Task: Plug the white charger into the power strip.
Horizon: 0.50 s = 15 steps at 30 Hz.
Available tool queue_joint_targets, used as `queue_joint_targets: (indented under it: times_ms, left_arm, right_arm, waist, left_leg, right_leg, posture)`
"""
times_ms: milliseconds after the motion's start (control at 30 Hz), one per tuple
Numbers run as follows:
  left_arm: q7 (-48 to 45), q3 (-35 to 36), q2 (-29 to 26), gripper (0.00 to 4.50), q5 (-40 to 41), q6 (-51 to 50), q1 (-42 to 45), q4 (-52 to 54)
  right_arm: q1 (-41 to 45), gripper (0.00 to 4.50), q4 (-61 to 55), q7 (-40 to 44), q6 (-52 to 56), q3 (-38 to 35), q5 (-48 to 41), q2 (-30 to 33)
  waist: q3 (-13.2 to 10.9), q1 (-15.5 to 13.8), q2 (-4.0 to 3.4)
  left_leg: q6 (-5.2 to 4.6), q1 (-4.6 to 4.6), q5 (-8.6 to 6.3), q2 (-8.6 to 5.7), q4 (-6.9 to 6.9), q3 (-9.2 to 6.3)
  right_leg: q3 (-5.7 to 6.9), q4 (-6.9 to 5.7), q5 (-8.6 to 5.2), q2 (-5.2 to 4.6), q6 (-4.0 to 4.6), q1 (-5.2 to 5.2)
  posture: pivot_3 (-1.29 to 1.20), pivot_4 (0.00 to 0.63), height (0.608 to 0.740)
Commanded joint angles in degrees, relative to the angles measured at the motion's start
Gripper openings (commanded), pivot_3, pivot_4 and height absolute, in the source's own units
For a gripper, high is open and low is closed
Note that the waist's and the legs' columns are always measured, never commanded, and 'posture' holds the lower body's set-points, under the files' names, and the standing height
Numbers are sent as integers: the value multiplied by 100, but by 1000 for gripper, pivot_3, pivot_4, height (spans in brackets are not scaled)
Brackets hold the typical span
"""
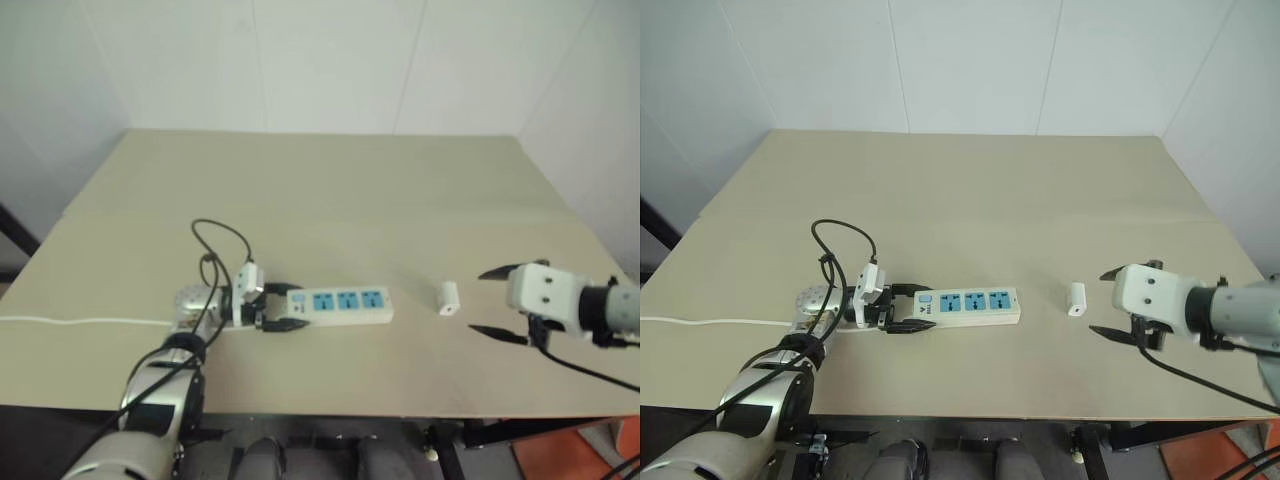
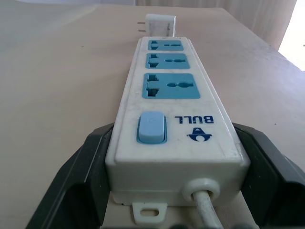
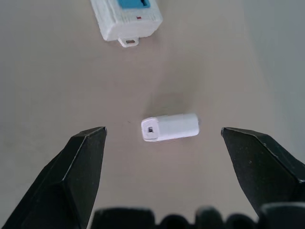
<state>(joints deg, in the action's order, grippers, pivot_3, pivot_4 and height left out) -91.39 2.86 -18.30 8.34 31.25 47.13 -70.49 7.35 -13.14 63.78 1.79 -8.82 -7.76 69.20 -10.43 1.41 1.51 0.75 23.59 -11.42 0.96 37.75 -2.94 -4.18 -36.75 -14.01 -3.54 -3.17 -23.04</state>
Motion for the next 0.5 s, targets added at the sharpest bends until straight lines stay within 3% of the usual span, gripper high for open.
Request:
queue_joint_targets:
  times_ms: [33, 267, 500]
  left_arm:
    - [-111, -168, -21, 3273, -114, 35, 37, 113]
    - [-111, -200, -34, 3273, -9, 58, -50, 297]
    - [-111, -214, -89, 3273, 102, 23, -233, 472]
  right_arm:
    - [1328, 4500, 1497, 733, -2626, 936, 754, 29]
    - [3943, 4500, 3902, 2517, -6330, 2981, 1029, -645]
    - [5420, 4500, 5671, 2555, -8454, 4520, 1424, -1239]
  waist:
    - [-3, 29, 0]
    - [-14, 108, -5]
    - [-23, 126, -9]
  left_leg:
    - [0, -3, 0, 1, 0, 1]
    - [0, -4, 0, -1, -1, 1]
    - [0, -12, 0, -1, -2, -3]
  right_leg:
    - [1, 2, 0, 1, 0, 2]
    - [-2, -1, 2, 0, 0, 1]
    - [-3, -13, 27, 0, 46, 1]
  posture:
    - [0, 150, 740]
    - [0, 150, 740]
    - [0, 150, 740]
